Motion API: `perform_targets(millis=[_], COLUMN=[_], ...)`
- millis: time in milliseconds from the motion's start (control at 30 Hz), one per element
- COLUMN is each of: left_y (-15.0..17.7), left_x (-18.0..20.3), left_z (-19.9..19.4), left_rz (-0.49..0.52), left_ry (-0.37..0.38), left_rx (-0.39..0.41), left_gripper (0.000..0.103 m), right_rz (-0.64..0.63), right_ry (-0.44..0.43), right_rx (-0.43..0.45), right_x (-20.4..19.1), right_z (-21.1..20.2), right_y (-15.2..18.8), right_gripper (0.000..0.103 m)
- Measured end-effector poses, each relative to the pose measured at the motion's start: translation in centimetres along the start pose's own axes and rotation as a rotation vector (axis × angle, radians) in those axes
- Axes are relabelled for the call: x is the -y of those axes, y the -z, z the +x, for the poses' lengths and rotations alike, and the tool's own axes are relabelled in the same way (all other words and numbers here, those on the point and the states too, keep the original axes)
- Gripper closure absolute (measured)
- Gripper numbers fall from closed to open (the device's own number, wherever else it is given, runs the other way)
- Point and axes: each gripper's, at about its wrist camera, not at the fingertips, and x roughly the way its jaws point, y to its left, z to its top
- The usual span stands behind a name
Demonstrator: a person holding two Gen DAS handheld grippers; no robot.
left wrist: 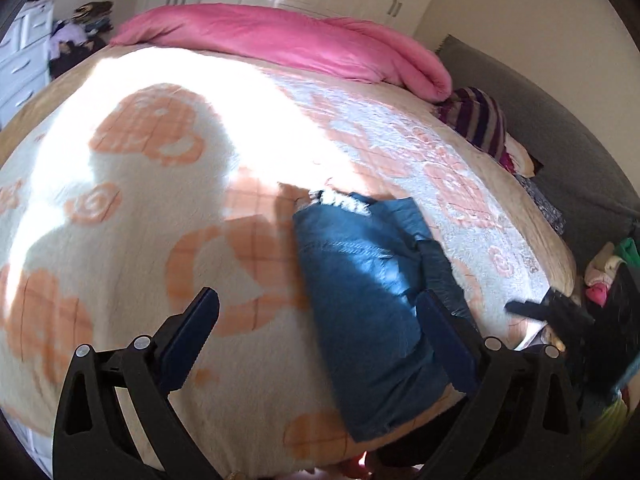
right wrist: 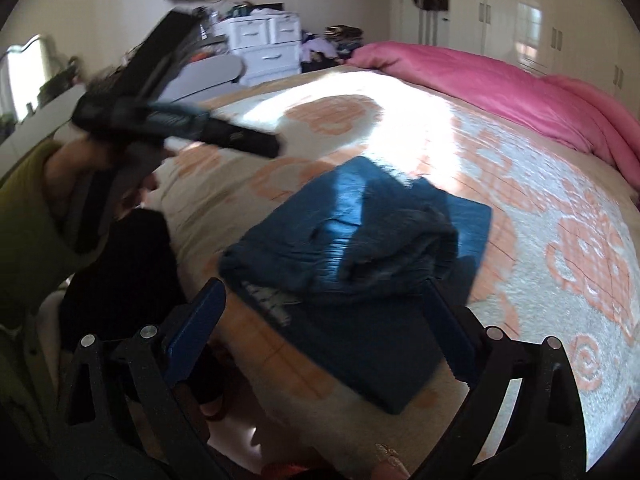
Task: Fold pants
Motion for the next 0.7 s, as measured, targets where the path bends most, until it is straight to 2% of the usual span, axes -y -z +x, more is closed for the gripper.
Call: perform_targets(millis=[33,100,133,167,267,333,400,567,633,667,700], left_y=[-0.4,-0.9,-1.2,-1.5,-2.1,-2.2,-2.2,-2.0,-2.0,-2.0,-2.0], left_x=[0.3,1.1,1.3,1.6,2.2,2.6,3.0,2.6,2.5,2.4,2.4], left_z=[0.6,1.6,2.0,2.5,4.1,5.2,6.3,8.7,9.1,9.4,9.5], left_rz=[0.013,0.053,0.067,0.078,0.087,0.1,0.118,0.11,0.105,0.104,0.102], left_ry=[0.003,0.012,0.017,0.034,0.088,0.089,0.093,0.073,0.072,0.07,0.07], left_rx=[-0.007,-0.031,-0.042,-0.056,-0.1,-0.125,-0.141,-0.191,-0.196,-0.2,-0.203], left_gripper=[0.005,0.007,0.014,0.033,0.055,0.067,0.067,0.067,0.067,0.066,0.065], right_rz=[-0.011,-0.043,-0.054,-0.072,-0.119,-0.157,-0.206,-0.361,-0.401,-0.411,-0.409], right_ry=[-0.012,-0.04,-0.049,-0.054,-0.07,-0.075,-0.065,-0.012,-0.001,-0.027,-0.059], right_rx=[-0.003,-0.018,-0.026,-0.037,-0.049,-0.054,-0.055,-0.102,-0.114,-0.127,-0.132], right_x=[-0.4,-1.5,-1.8,-2.2,-3.1,-3.5,-4.1,-5.3,-5.6,-5.7,-5.7], right_z=[0.2,0.8,1.0,1.4,2.1,2.6,2.9,4.9,5.9,6.5,6.8], right_y=[0.0,0.0,0.0,-0.1,-0.2,-0.7,-1.0,-2.0,-2.3,-2.5,-2.6], right_gripper=[0.014,0.025,0.027,0.033,0.05,0.055,0.06,0.065,0.076,0.092,0.096])
